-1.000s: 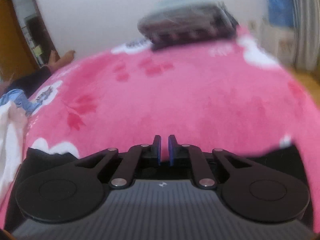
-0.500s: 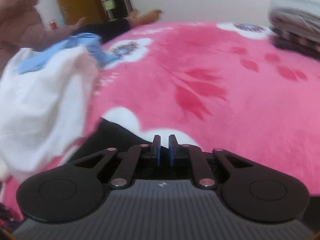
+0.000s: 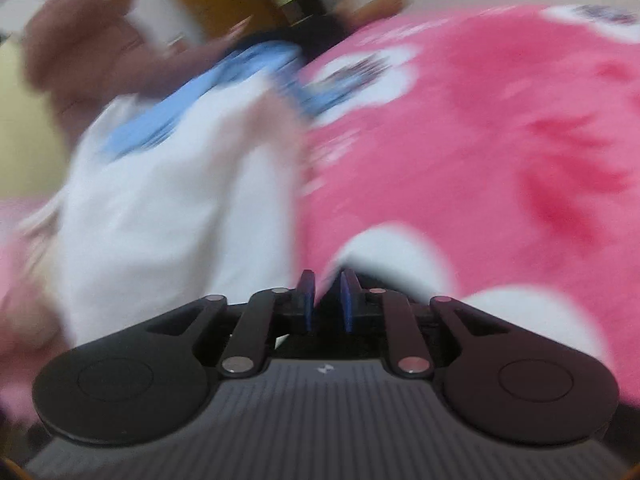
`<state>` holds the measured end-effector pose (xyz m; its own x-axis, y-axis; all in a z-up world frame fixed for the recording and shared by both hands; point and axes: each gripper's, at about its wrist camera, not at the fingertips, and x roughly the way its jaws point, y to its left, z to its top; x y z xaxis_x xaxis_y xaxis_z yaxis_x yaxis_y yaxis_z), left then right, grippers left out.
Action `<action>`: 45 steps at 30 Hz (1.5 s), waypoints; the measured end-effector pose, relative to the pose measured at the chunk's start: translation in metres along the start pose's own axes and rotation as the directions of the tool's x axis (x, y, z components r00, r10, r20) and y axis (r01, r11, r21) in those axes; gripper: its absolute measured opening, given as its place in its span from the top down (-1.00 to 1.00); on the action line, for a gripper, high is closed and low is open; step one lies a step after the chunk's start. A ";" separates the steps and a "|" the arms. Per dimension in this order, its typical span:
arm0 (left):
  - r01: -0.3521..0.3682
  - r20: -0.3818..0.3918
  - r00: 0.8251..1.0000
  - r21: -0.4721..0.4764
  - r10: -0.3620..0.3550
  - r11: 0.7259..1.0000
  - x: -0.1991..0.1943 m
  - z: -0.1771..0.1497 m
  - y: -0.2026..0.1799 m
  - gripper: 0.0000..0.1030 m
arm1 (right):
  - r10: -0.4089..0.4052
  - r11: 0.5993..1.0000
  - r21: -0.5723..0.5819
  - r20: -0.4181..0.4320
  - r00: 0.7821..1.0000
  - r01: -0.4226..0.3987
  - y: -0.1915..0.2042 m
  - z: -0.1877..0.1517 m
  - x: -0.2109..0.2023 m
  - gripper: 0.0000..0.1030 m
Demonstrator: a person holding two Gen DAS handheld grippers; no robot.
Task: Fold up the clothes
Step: 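Open the left gripper off the T-shirt edge while the right gripper approaches the shirt, then withdraw the open left gripper while the right gripper lowers toward the T-shirt edge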
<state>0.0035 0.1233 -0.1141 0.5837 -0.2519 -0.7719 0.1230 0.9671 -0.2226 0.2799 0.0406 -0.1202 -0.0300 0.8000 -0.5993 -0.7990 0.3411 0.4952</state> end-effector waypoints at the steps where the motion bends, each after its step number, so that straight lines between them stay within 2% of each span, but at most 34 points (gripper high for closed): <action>1: -0.001 -0.001 1.000 0.002 0.001 1.000 0.000 0.000 0.000 0.78 | -0.021 0.999 -0.027 -0.013 1.000 0.021 0.007 -0.003 0.009 0.73; 2: -0.004 0.001 1.000 0.003 0.004 1.000 0.000 0.000 -0.001 0.78 | -0.045 0.998 -0.036 -0.014 0.999 0.044 0.010 -0.005 0.016 0.74; 4: -0.012 0.003 1.000 0.004 0.012 1.000 -0.001 -0.001 -0.003 0.78 | -0.098 0.995 0.035 0.042 0.994 0.097 0.003 -0.006 0.015 0.78; 6: -0.020 0.001 1.000 0.005 0.020 1.000 -0.002 -0.002 -0.005 0.78 | -0.117 0.987 0.127 0.114 0.986 0.103 -0.005 -0.005 -0.002 0.69; 8: -0.023 -0.001 1.000 0.000 0.023 1.000 -0.003 -0.002 -0.005 0.77 | -0.101 0.988 0.134 0.162 0.982 0.080 -0.004 -0.006 -0.024 0.68; 11: -0.028 -0.006 1.000 -0.016 0.028 0.999 -0.003 -0.001 -0.007 0.76 | -0.041 0.990 0.140 0.184 0.982 0.015 0.006 -0.017 -0.060 0.64; 15: -0.013 -0.007 1.000 -0.036 0.013 0.999 -0.002 -0.001 -0.006 0.60 | -0.019 0.991 0.130 0.222 0.975 -0.010 0.026 -0.039 -0.106 0.60; 18: -0.011 0.008 1.000 -0.015 0.011 1.000 -0.004 -0.005 -0.010 0.50 | -0.009 0.989 0.147 0.253 0.967 -0.029 0.038 -0.057 -0.131 0.59; 22: -0.008 0.029 1.000 -0.028 0.009 1.000 -0.008 -0.010 -0.012 0.41 | -0.044 0.987 0.158 0.237 0.971 0.006 0.058 -0.079 -0.153 0.59; 26: -0.012 0.033 0.999 -0.034 0.013 0.999 -0.012 -0.014 -0.013 0.40 | -0.055 0.982 0.185 0.193 0.980 0.018 0.076 -0.100 -0.161 0.58; 31: -0.041 -0.005 0.999 -0.011 0.041 0.999 -0.019 -0.019 -0.016 0.37 | -0.059 0.975 0.219 0.160 0.985 0.023 0.097 -0.125 -0.171 0.58; 39: -0.074 -0.036 0.997 -0.036 0.072 0.997 -0.035 -0.028 -0.016 0.28 | -0.187 0.969 0.181 0.079 0.979 0.171 0.128 -0.160 -0.168 0.58; 43: -0.096 -0.058 0.994 -0.044 0.094 0.994 -0.041 -0.030 -0.017 0.03 | -0.229 0.962 0.164 0.040 0.972 0.220 0.140 -0.176 -0.163 0.58; 45: -0.109 -0.069 0.992 -0.050 0.106 0.993 -0.043 -0.030 -0.018 0.00 | -0.255 0.958 0.143 0.028 0.967 0.248 0.147 -0.181 -0.160 0.58</action>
<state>-0.0484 0.1162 -0.0948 0.5369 -0.1500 -0.8302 0.0181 0.9859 -0.1664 0.0582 -0.1272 -0.0654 0.1915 0.7005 -0.6875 -0.6869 0.5960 0.4159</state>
